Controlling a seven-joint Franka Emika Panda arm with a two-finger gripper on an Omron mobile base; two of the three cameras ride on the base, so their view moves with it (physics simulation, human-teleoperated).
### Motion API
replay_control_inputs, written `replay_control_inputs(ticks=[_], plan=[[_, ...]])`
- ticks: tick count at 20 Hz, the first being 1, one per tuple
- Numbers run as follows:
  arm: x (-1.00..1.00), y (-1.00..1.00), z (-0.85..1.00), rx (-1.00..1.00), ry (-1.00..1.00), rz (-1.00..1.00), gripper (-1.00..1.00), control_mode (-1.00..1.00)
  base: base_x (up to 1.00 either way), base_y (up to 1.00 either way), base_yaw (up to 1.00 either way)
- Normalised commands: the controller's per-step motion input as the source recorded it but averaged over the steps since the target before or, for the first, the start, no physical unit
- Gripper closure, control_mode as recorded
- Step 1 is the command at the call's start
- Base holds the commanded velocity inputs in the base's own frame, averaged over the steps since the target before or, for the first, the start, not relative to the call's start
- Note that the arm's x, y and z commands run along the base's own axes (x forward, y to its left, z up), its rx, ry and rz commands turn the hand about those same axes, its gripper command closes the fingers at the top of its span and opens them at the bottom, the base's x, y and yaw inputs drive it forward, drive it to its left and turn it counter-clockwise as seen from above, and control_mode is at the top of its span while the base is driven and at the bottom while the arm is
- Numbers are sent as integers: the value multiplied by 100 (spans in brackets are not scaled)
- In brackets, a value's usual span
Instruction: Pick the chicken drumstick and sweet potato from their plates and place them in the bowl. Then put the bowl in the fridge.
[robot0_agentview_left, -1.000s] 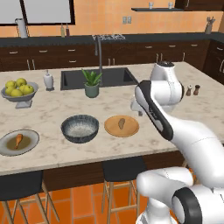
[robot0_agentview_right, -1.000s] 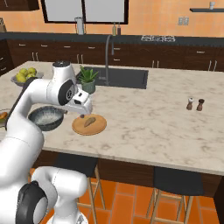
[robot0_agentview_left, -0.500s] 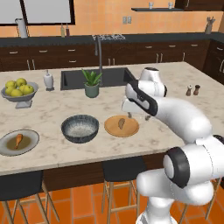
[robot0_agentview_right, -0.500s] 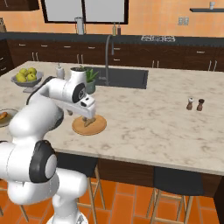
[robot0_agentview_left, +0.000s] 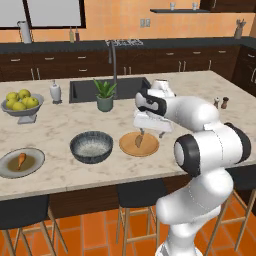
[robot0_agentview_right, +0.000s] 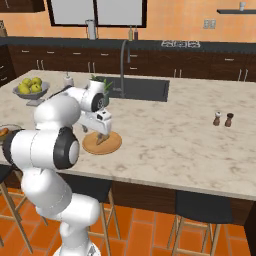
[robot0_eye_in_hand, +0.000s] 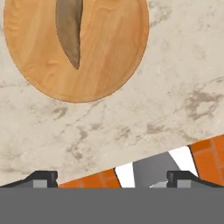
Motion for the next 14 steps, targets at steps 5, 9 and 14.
replay_control_inputs(ticks=[5,9,14], plan=[[31,2,-55,0,8,0,-100,-100,0,0,0],[47,1,-34,0,7,-1,-100,-100,0,0,0],[60,15,-20,0,15,-5,-100,-100,0,0,0]])
